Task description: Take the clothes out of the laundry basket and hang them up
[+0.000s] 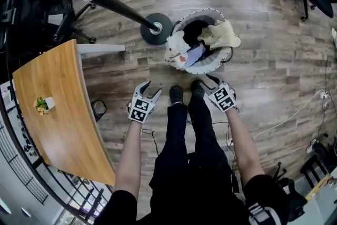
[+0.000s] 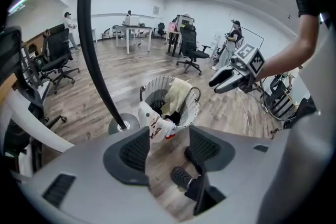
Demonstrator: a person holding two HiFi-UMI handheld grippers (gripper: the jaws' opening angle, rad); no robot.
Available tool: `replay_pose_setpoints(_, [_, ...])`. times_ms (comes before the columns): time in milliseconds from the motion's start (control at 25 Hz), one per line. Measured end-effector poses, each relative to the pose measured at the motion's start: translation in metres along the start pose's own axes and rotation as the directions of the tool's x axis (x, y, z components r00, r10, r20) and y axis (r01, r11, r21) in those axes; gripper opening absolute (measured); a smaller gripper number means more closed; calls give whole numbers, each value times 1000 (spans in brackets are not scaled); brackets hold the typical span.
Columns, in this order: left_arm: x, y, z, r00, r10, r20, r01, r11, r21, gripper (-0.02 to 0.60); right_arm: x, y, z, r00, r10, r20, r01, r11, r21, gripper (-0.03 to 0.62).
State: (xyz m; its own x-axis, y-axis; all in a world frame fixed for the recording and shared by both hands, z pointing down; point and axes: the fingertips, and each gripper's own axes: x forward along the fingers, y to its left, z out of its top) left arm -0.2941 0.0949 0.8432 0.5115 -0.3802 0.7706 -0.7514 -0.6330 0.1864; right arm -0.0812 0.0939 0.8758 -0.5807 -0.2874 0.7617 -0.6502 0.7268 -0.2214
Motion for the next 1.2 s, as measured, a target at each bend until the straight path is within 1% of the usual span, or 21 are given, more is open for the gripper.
replay_pose_setpoints(160, [49, 28, -37, 998, -23, -58, 26, 998, 65, 262, 46, -13, -14, 999, -11, -34, 9, 997, -70, 179])
replay_pose_setpoints(280, [86, 43, -68, 994, -46, -99, 57, 992, 115, 262, 83, -18, -22, 998, -6, -59, -2, 990, -138, 179])
replay_pose_setpoints(400, [122, 54, -96, 988, -67, -141, 92, 980, 179, 262, 122, -20, -28, 998, 3, -69, -18, 974, -226, 178])
replay_pose_setpoints(520, [156, 65, -117, 984, -79, -160, 113, 969, 219, 262, 159, -23, -40, 995, 5, -96, -34, 952, -304, 178])
replay_pose_setpoints(720, [207, 79, -132, 981, -99, -167, 138, 961, 241, 262, 205, -33, -61, 988, 15, -151, -72, 920, -386, 178])
replay_pose_setpoints(840, [234, 86, -137, 981, -94, -169, 134, 961, 243, 262, 221, -36, -76, 982, 19, -190, -105, 884, -456, 179])
replay_pose_setpoints(960, [259, 95, -140, 983, -80, -166, 116, 968, 222, 262, 234, -36, -88, 974, 44, -222, -154, 846, -510, 175])
replay_pose_setpoints(1040, [272, 101, -140, 985, -73, -159, 105, 973, 203, 262, 241, -37, -87, 977, 54, -208, -157, 840, -519, 163])
replay_pose_setpoints(1120, [285, 102, -138, 985, -79, -154, 111, 971, 210, 262, 247, -38, -84, 980, 68, -186, -156, 844, -514, 160])
replay_pose_setpoints(1200, [295, 99, -134, 984, -91, -152, 124, 967, 223, 261, 252, -35, -82, 981, 89, -174, -168, 840, -516, 137])
